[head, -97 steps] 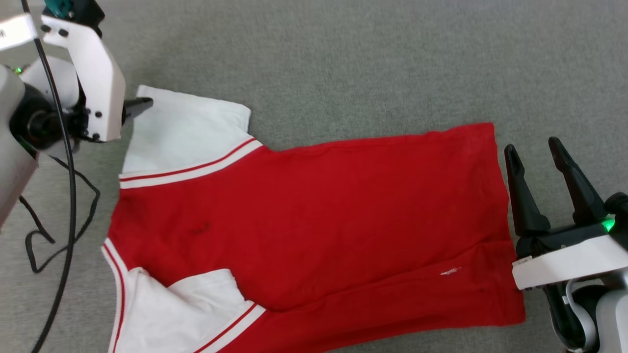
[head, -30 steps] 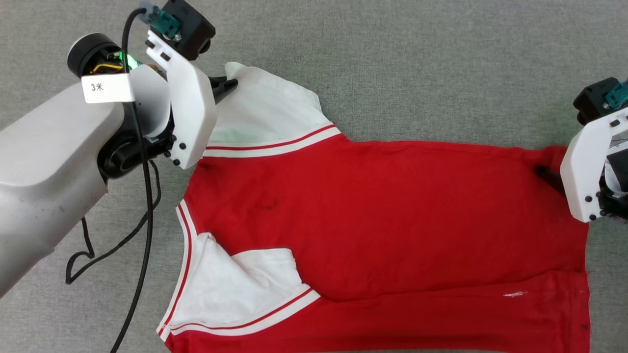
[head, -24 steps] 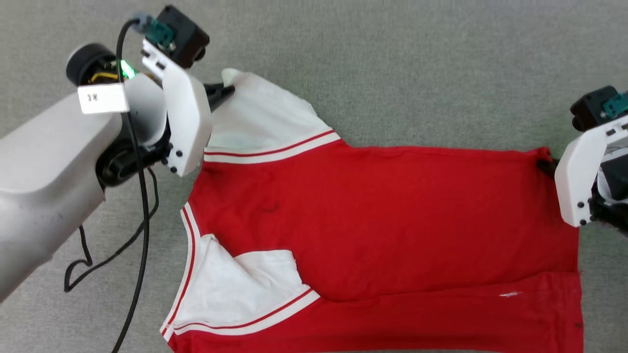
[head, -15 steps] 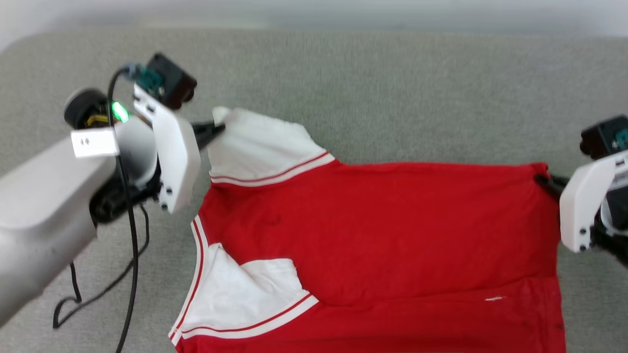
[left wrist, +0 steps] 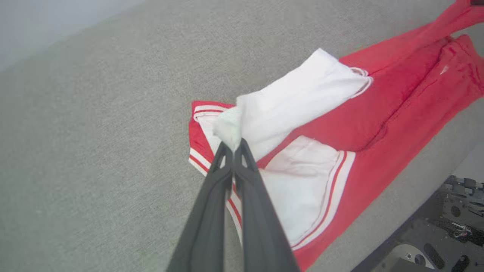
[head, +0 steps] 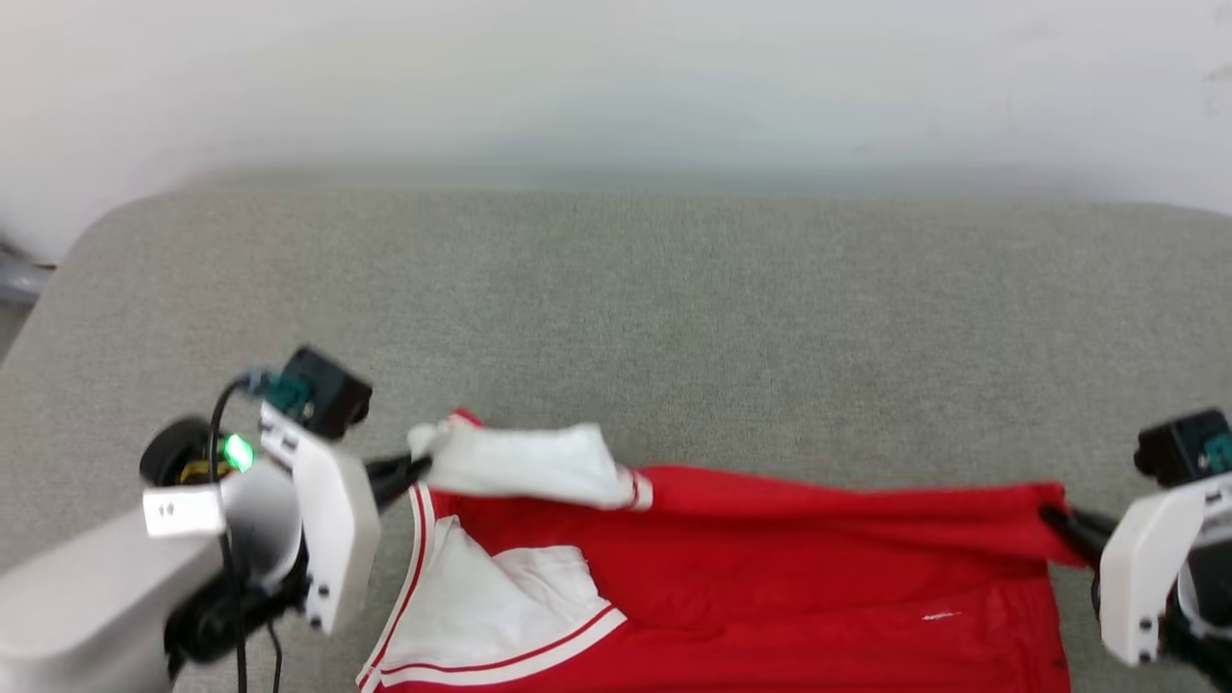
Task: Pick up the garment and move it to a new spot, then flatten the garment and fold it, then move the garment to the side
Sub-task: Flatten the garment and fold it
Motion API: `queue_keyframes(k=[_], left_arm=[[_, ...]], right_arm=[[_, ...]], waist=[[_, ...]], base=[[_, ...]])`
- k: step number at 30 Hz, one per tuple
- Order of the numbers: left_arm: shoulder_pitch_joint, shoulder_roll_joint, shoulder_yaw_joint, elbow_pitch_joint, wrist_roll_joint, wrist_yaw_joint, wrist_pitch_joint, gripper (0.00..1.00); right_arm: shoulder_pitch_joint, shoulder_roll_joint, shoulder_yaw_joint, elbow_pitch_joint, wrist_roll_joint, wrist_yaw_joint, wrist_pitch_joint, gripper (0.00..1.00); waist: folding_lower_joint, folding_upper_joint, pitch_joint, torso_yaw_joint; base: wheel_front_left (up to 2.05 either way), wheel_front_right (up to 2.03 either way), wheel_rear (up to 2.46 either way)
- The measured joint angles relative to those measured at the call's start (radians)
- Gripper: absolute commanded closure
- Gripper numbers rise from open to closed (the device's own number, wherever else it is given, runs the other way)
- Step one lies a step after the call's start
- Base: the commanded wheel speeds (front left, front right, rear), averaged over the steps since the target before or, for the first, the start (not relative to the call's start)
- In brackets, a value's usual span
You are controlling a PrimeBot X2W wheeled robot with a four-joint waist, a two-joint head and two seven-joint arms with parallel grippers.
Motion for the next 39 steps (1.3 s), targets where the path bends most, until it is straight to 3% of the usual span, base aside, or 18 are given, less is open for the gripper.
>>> queue_keyframes(k=[7, 12, 23, 24, 25, 26, 33, 39], left_arm=[[0.167, 0.033, -0.008, -0.073, -0.043, 0.064, -0.052, 1.0], [0.264, 0.036, -0.012, -0.075, -0.067, 0.081, -0.077, 1.0], [0.344, -0.067, -0.015, 0.085, -0.1, 0.045, -0.121, 1.0], [0.344, -0.073, -0.012, 0.096, -0.1, 0.046, -0.133, 0.86], [0.345, -0.078, -0.006, 0.106, -0.1, 0.046, -0.148, 0.53], [0.346, -0.08, 0.0, 0.111, -0.1, 0.047, -0.16, 0.0], [0.374, -0.072, 0.059, 0.092, -0.087, 0.128, -0.31, 0.0], [0.408, -0.059, 0.13, 0.03, -0.052, 0.258, -0.432, 0.0]], right_arm=[[0.149, 0.023, -0.049, -0.053, 0.009, 0.0, 0.006, 1.0], [0.226, 0.042, -0.072, -0.07, 0.007, 0.0, 0.017, 1.0], [0.246, 0.088, -0.054, 0.003, -0.009, 0.0, 0.024, 1.0], [0.245, 0.091, -0.054, 0.007, -0.008, 0.0, 0.017, 1.0], [0.244, 0.094, -0.057, 0.009, -0.004, 0.0, 0.006, 0.68], [0.243, 0.095, -0.058, 0.009, -0.002, 0.0, -0.003, 0.0], [0.26, 0.081, -0.089, -0.089, 0.024, 0.0, -0.044, 0.0], [0.286, 0.054, -0.157, -0.197, 0.035, 0.0, -0.019, 0.0]], waist=[[0.0, 0.0, -0.044, 0.005], [0.0, 0.0, -0.04, 0.008], [0.0002, 0.0, 0.007, 0.007], [0.0002, 0.0, 0.007, 0.008], [0.0002, 0.0, 0.006, 0.009], [0.0002, 0.0, 0.004, 0.01], [0.0002, 0.0, -0.037, 0.014], [0.0002, 0.0, -0.064, 0.016]], base=[[0.0, 0.0, 0.0], [0.0, 0.0, 0.0], [0.0, 0.0, 0.0], [0.0, 0.0, 0.0], [0.0, 0.0, 0.0], [0.0, 0.0, 0.0], [0.0, 0.0, 0.0], [0.0, 0.0, 0.0]])
